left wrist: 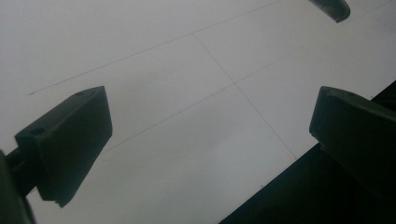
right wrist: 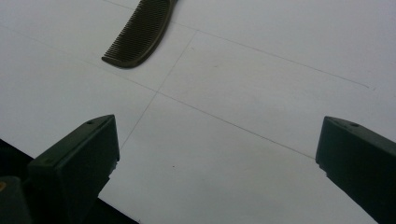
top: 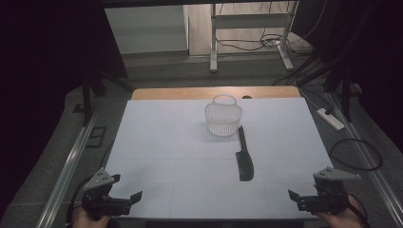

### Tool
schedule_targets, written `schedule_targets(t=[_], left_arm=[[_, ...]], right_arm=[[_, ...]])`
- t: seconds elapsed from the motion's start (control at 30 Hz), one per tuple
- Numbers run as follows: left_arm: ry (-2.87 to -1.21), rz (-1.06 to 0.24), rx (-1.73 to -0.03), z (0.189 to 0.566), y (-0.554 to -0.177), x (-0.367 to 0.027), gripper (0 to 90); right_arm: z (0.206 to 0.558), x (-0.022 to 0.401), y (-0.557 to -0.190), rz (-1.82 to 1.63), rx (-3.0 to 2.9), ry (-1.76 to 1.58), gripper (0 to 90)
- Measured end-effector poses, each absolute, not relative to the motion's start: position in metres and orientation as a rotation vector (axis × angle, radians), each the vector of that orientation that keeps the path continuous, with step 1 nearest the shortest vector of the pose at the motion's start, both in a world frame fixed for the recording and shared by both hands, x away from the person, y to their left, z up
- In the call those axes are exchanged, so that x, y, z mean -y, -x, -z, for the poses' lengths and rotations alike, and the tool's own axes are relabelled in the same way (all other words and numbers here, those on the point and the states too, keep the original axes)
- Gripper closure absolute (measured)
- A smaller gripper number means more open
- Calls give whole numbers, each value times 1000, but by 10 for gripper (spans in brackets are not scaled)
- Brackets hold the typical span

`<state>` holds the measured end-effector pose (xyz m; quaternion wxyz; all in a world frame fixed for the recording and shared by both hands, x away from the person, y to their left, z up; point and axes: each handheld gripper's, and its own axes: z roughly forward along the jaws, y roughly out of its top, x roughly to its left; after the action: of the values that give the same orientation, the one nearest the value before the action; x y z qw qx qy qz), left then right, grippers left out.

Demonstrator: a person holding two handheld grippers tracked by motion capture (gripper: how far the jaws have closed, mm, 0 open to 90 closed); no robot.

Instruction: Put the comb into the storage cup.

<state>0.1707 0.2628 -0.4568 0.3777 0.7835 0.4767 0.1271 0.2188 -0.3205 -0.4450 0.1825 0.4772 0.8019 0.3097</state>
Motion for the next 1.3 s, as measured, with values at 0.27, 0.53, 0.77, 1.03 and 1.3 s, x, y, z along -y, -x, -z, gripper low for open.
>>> schedule_targets(t=[0.27, 0.53, 0.77, 1.03, 1.3], left_arm=[[-1999, -321, -1218, 457, -171, -263, 7], [-1998, -319, -1219, 457, -171, -264, 8], [-1991, -315, -1223, 457, -171, -264, 8], [-1982, -311, -1228, 457, -171, -265, 8], [-1979, -308, -1229, 457, -171, -265, 8]], right_arm=[[445, 320, -219, -873, -2267, -1345, 5], [445, 319, -219, -864, -2273, -1335, 6], [445, 319, -219, -866, -2282, -1332, 6], [444, 312, -222, -837, -2317, -1296, 0], [443, 311, -225, -865, -2335, -1286, 0]])
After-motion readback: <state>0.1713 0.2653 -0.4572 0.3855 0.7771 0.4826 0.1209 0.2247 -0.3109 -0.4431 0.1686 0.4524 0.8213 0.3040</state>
